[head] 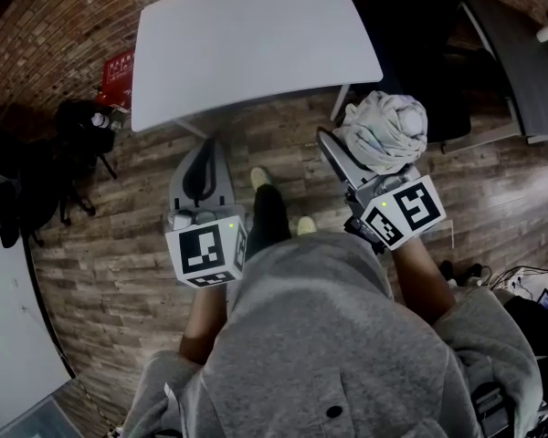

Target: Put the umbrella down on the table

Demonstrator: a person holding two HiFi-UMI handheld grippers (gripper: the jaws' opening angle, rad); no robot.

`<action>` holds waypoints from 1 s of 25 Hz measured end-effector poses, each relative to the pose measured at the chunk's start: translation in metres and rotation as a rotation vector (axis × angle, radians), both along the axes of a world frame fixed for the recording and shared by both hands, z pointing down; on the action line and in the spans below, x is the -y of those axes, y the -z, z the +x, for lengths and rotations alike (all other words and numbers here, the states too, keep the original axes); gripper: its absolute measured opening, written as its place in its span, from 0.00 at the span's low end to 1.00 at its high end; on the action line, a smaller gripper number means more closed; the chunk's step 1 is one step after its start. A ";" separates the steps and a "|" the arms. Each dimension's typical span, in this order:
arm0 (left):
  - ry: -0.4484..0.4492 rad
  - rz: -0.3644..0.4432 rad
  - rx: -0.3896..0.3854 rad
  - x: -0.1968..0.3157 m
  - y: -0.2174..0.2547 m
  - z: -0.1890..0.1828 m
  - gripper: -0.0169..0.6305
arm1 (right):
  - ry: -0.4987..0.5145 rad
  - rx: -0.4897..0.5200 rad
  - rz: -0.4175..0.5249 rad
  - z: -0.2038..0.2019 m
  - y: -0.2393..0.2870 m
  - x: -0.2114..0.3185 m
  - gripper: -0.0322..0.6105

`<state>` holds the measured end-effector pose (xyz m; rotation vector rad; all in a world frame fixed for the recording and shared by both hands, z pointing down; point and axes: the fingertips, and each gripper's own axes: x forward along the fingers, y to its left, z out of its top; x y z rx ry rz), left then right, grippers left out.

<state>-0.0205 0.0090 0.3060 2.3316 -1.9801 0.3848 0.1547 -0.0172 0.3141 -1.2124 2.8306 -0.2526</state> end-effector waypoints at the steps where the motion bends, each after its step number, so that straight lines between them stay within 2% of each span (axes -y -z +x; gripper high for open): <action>1: 0.001 0.000 -0.002 0.005 -0.001 -0.003 0.06 | -0.003 0.001 -0.005 -0.002 -0.001 0.005 0.45; 25: -0.026 -0.044 -0.045 0.184 -0.016 -0.088 0.06 | -0.050 -0.037 -0.061 -0.080 -0.012 0.171 0.45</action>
